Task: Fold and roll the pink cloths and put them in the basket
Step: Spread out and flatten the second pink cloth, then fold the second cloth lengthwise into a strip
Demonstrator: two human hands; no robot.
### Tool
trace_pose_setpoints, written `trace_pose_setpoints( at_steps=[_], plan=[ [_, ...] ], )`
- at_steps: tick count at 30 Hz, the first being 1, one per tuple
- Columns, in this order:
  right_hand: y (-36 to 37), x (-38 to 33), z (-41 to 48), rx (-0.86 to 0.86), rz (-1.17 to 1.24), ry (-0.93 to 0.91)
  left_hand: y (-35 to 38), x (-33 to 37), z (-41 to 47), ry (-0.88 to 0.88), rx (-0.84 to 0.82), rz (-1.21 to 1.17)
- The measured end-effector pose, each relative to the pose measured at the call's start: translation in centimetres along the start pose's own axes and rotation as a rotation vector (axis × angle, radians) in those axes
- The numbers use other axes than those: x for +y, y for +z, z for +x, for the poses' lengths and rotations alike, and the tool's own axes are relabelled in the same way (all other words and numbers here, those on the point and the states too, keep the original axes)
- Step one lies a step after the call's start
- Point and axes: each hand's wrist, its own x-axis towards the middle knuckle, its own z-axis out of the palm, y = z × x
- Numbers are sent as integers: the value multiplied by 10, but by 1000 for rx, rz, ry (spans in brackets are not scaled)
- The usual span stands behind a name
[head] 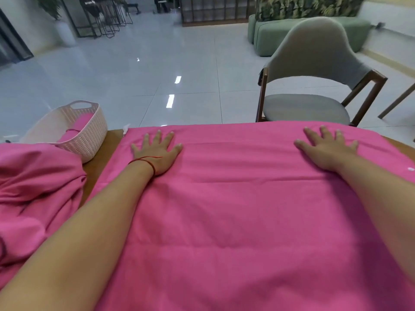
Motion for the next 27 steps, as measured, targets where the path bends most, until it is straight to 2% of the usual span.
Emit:
trace_pose_setpoints(
  at_steps=[7, 9, 14, 22, 27],
  plan=[
    [-2, -10, -6, 9, 36, 40, -4, 5, -4, -28, 24, 12],
    [-2, -29, -25, 45, 43, -4, -4, 19, -20, -38, 43, 6],
    [12, -79, -102, 16, 66, -351, 17, 67, -90, 171, -6, -67],
    [19, -59, -221, -45, 28, -431, 28, 46, -182, 268, -50, -9],
    [26, -42, -287, 14, 76, -503, 30, 50, -271, 508, -81, -43]
  ],
)
